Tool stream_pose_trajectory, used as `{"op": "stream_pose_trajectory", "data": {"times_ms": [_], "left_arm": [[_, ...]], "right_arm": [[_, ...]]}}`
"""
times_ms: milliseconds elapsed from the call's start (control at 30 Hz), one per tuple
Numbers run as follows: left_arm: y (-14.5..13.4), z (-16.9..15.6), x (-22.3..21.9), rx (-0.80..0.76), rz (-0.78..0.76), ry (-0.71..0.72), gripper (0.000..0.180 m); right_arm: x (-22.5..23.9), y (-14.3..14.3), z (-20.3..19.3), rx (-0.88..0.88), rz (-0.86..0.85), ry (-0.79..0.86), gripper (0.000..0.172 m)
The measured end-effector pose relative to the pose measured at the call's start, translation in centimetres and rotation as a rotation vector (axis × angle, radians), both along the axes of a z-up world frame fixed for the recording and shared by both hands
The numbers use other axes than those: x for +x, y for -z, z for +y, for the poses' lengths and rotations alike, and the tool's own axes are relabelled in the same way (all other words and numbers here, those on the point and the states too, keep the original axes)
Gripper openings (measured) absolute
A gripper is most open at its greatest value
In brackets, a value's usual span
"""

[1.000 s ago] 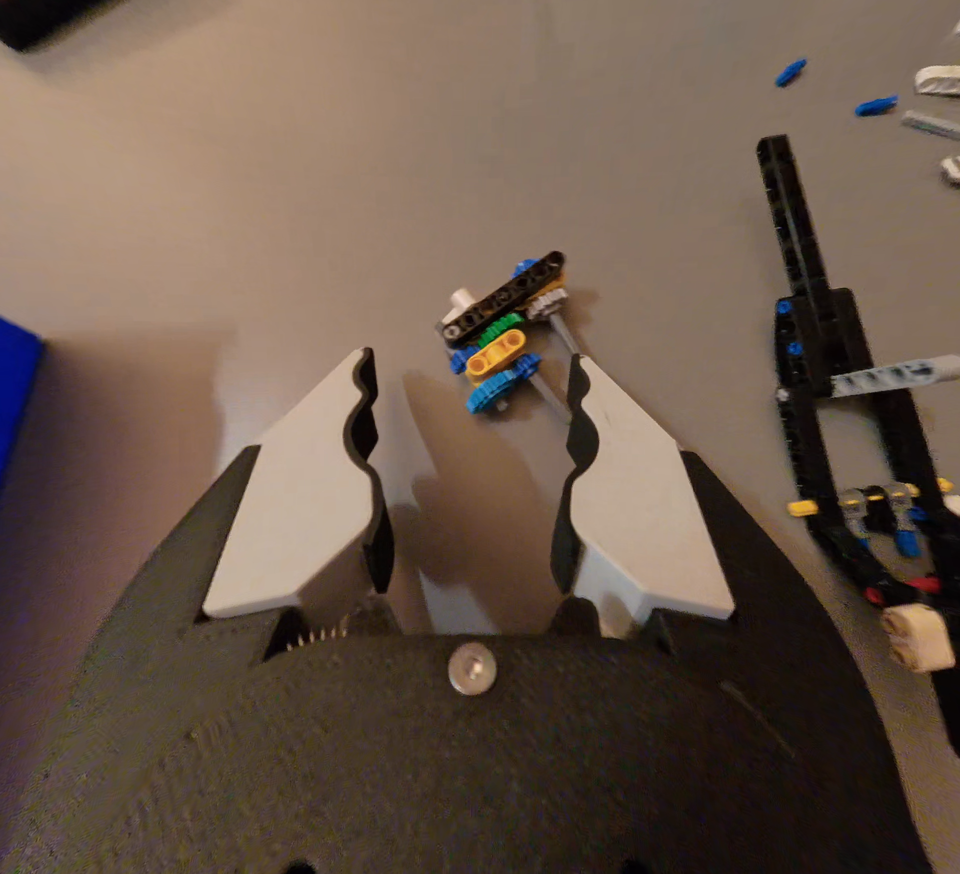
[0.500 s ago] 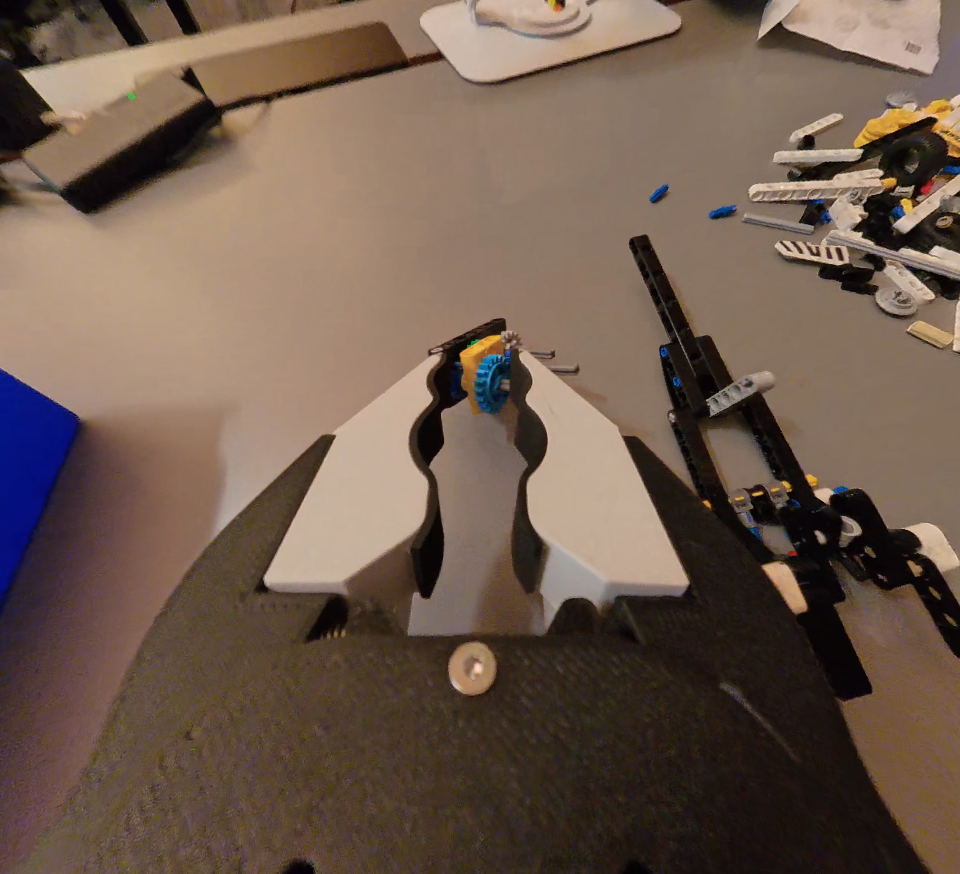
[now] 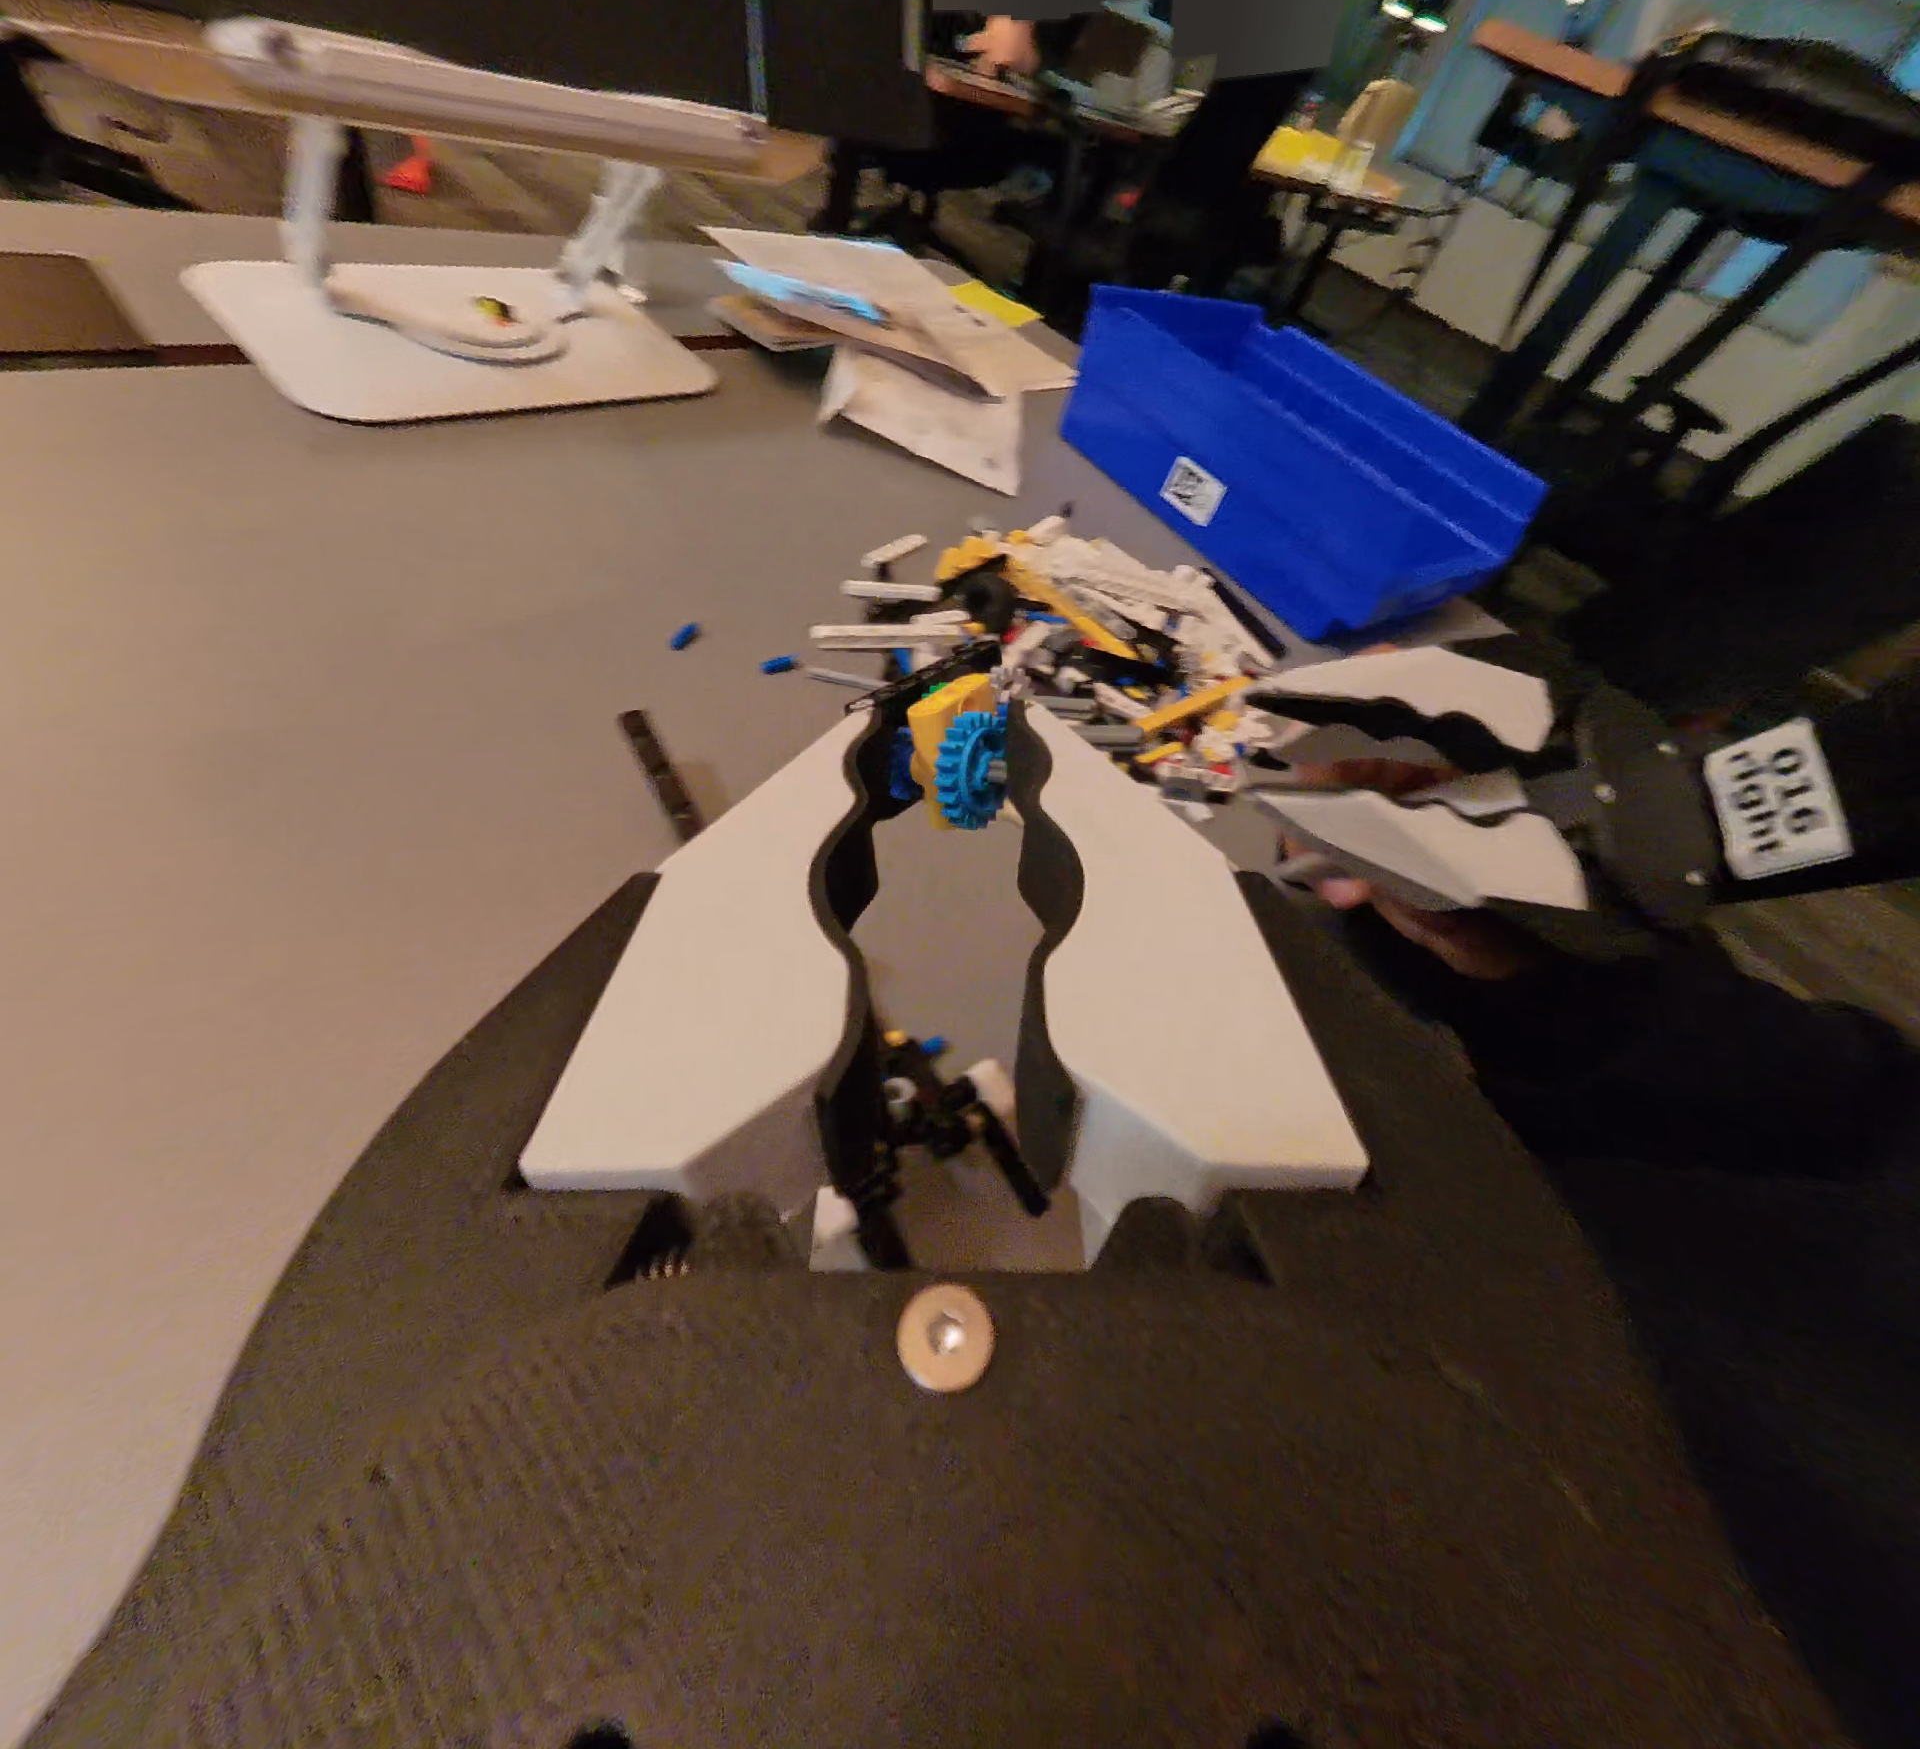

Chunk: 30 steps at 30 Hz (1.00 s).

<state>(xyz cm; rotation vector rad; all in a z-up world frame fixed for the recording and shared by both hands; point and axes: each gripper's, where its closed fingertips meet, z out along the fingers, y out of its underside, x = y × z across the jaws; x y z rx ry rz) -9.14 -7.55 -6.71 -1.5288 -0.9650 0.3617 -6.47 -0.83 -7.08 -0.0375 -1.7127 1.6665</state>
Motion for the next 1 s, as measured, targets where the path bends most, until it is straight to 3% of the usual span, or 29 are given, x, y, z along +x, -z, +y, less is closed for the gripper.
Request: {"op": "stream_pose_trajectory", "data": {"times_ms": [67, 200, 300, 433, 467, 633, 800, 1000], "left_arm": [[0.2, 1.7, 0.6, 0.023, -0.025, 0.057, 0.019], [1.9, 3.8, 0.6, 0.053, -0.107, 0.111, 0.019], [2.9, 5.0, 0.8, 0.073, -0.152, 0.154, 0.019], [3.7, 5.4, 0.8, 0.064, -0.172, 0.163, 0.019], [3.7, 5.4, 0.7, 0.071, -0.173, 0.164, 0.015], [2.2, 4.8, 0.4, 0.177, -0.141, 0.147, 0.042], [2.9, 6.2, 1.0, 0.136, -0.139, 0.191, 0.055], [4.6, 8.7, 1.3, 0.082, -0.159, 0.202, 0.068]], "right_arm": [[-0.9, -0.2, 0.6, 0.042, 0.084, 0.122, 0.013], [-0.6, 0.7, 0.3, 0.087, 0.132, 0.133, 0.016], [-1.1, 2.0, 0.1, 0.121, 0.053, 0.124, 0.018], [-1.9, 3.5, 0.2, 0.147, -0.076, 0.111, 0.001], [-2.1, 3.6, 0.3, 0.134, -0.119, 0.106, 0.001], [-4.0, 3.2, 2.0, -0.103, -0.476, 0.055, 0.001], [-6.3, 4.0, 4.1, -0.337, -0.893, -0.007, 0.001], [-5.5, 3.2, 3.8, -0.500, -1.122, -0.182, 0.000]]}}
